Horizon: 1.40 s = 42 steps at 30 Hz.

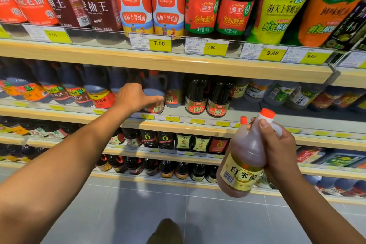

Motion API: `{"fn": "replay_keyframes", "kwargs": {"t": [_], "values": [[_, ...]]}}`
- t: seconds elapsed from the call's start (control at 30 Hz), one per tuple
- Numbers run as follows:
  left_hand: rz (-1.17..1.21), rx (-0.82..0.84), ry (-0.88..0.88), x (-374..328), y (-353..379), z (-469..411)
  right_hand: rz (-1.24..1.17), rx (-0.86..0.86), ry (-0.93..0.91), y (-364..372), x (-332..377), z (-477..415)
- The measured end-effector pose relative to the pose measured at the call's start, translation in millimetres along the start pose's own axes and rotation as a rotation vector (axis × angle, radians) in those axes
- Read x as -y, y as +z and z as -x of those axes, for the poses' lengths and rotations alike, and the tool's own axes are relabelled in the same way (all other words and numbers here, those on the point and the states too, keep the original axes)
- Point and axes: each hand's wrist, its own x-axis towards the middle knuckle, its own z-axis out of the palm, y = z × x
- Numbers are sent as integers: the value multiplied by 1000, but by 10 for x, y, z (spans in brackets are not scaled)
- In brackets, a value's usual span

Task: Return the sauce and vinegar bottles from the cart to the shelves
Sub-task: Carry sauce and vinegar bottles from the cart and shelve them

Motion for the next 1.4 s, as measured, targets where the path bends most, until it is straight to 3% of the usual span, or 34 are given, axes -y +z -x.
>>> {"fn": "replay_keyframes", "kwargs": {"t": [0.37, 0.47, 0.53, 0.6, 0.73, 0.8, 1.1, 1.23, 1.4], "values": [[148, -70, -86, 125, 121, 4, -23, 3, -8, -48, 98, -64], [304, -221, -146, 64, 188, 261, -36, -3, 2, -69, 159, -82], [461, -351, -72, -100, 222, 602, -51, -17, 8, -84, 211, -95], [688, -209, 52, -447, 255, 1007, -67, -20, 9, -107, 271, -99], [975, 494, 293, -1318, 268, 1672, -68, -12, 13, -164, 437, -63], [1031, 655, 361, -1666, 224, 1884, -59, -20, 12, -223, 545, -10], [1050, 638, 333, -2407, 95, 2231, -40, -32, -16, -741, 961, 197], [1093, 597, 311, -2653, 150, 2301, 49, 121, -68, -1022, 1083, 168], [1124, 462, 321, -2889, 177, 2297, 281, 379, 39, -1492, 817, 65]]}}
